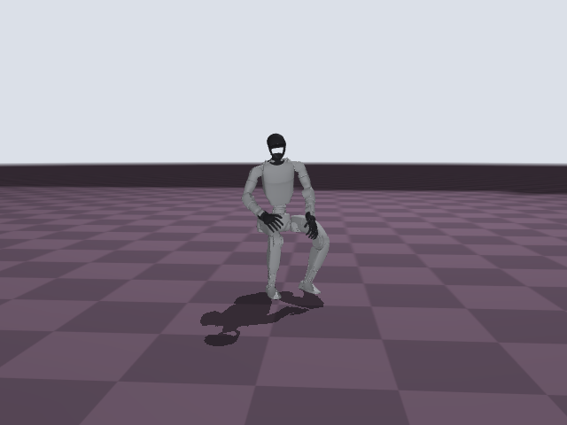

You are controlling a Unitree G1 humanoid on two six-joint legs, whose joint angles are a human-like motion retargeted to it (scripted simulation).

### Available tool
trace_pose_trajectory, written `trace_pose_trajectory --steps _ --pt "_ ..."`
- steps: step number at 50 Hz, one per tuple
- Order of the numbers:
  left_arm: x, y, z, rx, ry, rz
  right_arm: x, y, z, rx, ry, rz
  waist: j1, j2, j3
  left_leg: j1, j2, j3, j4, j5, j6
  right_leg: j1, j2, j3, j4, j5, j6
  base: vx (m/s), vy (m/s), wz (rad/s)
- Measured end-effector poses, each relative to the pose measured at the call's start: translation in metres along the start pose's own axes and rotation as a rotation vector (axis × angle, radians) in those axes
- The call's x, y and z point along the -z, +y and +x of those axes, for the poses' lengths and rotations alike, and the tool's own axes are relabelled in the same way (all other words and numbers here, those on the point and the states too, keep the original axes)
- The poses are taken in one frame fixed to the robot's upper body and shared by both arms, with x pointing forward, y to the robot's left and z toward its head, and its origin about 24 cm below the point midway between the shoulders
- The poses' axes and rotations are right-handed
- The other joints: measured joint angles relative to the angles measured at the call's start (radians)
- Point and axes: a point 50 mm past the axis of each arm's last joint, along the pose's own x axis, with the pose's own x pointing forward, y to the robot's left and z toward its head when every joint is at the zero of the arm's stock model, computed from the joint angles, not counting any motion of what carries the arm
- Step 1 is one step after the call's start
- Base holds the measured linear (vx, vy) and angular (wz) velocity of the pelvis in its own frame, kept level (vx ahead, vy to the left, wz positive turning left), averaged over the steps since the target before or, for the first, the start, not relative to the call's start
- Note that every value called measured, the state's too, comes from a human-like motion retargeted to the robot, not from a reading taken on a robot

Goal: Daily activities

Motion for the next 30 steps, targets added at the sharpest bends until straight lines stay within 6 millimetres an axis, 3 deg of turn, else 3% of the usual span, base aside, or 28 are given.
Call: trace_pose_trajectory --steps 20,30 --pt "-0.033 -0.008 0.001 0.120 -0.186 0.153 -0.036 0.004 0.005 -0.094 -0.188 -0.068 0.009 0.010 0.014 -0.016 -0.002 0.013 -0.010 -0.004 0.020 -0.023 -0.002 0.006 -0.018 0.003 0.011 0.00 0.00 0.00" --pt "-0.034 0.004 0.013 0.071 -0.149 0.172 -0.045 0.008 0.011 -0.081 -0.223 -0.134 0.001 0.014 0.041 -0.028 -0.008 0.015 -0.021 -0.022 0.037 -0.043 -0.010 0.001 -0.029 0.000 0.015 0.00 0.00 0.00"
